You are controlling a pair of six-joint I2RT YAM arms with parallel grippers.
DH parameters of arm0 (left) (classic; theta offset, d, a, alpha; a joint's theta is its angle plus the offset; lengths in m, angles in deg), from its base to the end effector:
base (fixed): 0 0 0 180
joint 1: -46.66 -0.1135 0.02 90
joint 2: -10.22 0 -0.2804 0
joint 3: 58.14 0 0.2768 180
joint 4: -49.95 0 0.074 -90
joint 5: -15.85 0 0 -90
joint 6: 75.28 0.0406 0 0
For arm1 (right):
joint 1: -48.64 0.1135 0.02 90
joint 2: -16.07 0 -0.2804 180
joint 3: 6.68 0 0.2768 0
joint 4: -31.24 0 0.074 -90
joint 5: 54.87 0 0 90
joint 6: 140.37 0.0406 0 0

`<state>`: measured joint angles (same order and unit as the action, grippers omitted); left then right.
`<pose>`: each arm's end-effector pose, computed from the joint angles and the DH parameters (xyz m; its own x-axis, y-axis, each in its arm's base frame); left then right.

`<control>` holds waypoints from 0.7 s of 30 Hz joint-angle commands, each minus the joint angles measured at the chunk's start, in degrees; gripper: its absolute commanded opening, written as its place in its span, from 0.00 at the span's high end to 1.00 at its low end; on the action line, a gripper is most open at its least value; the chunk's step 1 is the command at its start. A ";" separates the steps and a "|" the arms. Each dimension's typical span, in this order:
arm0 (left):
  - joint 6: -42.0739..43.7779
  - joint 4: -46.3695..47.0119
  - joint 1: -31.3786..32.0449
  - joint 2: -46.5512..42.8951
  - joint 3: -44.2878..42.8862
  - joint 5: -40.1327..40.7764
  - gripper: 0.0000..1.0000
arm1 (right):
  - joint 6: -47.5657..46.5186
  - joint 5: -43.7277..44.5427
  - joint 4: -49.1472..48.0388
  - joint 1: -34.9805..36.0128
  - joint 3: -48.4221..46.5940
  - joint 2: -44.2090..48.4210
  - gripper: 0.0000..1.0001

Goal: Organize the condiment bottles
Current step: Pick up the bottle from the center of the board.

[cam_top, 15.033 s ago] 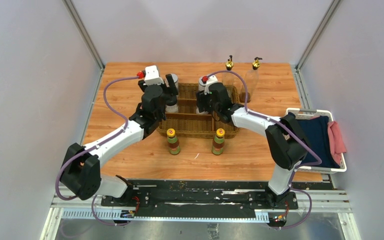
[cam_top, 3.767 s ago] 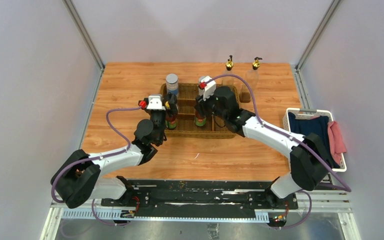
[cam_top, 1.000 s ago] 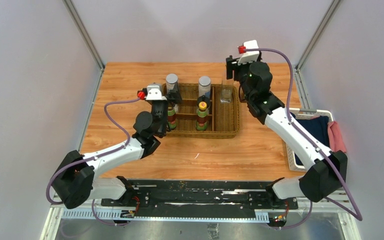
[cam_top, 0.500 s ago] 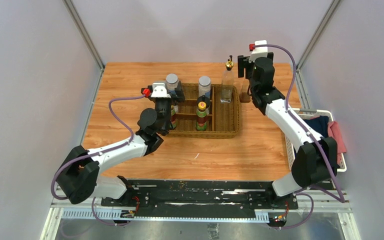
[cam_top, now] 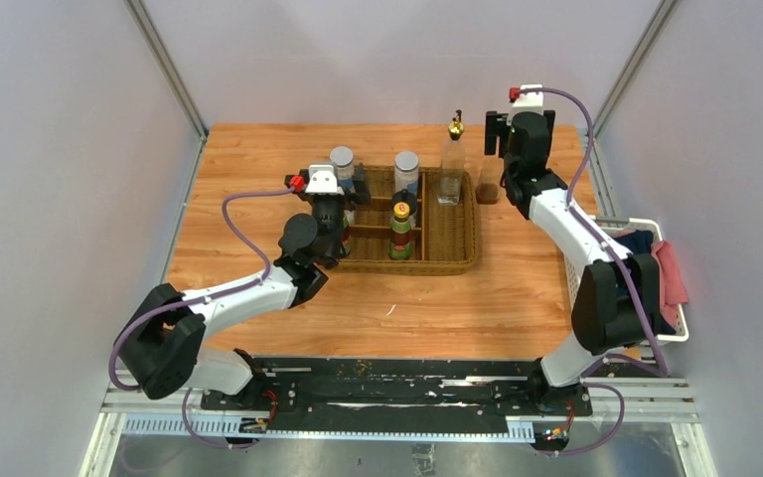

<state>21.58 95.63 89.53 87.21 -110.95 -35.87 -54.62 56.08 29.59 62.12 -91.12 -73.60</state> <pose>0.2428 -0.1910 0.3121 0.2800 -0.1320 -0.9509 0.0787 0.9903 -0.1143 0.3979 0.0805 0.3617 -0.0701 -0.0880 -0.9936 0.1245 0.9875 -0.0962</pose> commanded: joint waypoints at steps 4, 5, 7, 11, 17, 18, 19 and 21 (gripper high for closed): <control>-0.03 3.10 -0.59 1.25 -1.63 0.14 0.02 | 1.59 -2.96 -2.55 -2.84 -4.03 -4.69 0.15; 0.07 3.26 -0.64 1.42 -1.63 0.18 0.02 | 1.73 -3.55 -2.68 -3.09 -4.55 -5.36 0.15; 0.09 3.62 -0.76 1.81 -1.56 0.13 0.02 | 1.86 -4.85 -2.82 -3.51 -5.58 -6.57 0.18; 0.13 4.06 -0.95 2.41 -1.42 0.19 0.02 | 2.07 -7.39 -3.57 -4.34 -7.01 -8.20 0.37; 0.10 4.47 -1.12 2.56 -0.99 0.38 0.02 | 2.64 -8.31 -2.70 -5.03 -8.96 -9.27 1.00; -0.01 4.45 -1.12 2.56 -0.95 0.26 0.02 | 2.54 -8.52 -2.68 -5.09 -9.05 -9.22 1.00; -0.09 4.47 -1.12 2.55 -0.93 0.26 0.02 | 2.51 -8.76 -2.63 -5.12 -9.18 -9.00 1.00; -0.27 4.47 -1.12 2.41 -0.86 0.32 0.02 | 2.42 -9.57 -2.48 -5.08 -9.49 -8.42 1.00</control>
<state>21.58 97.79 88.73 89.31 -111.17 -36.02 -52.72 48.10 28.51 57.88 -98.03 -82.58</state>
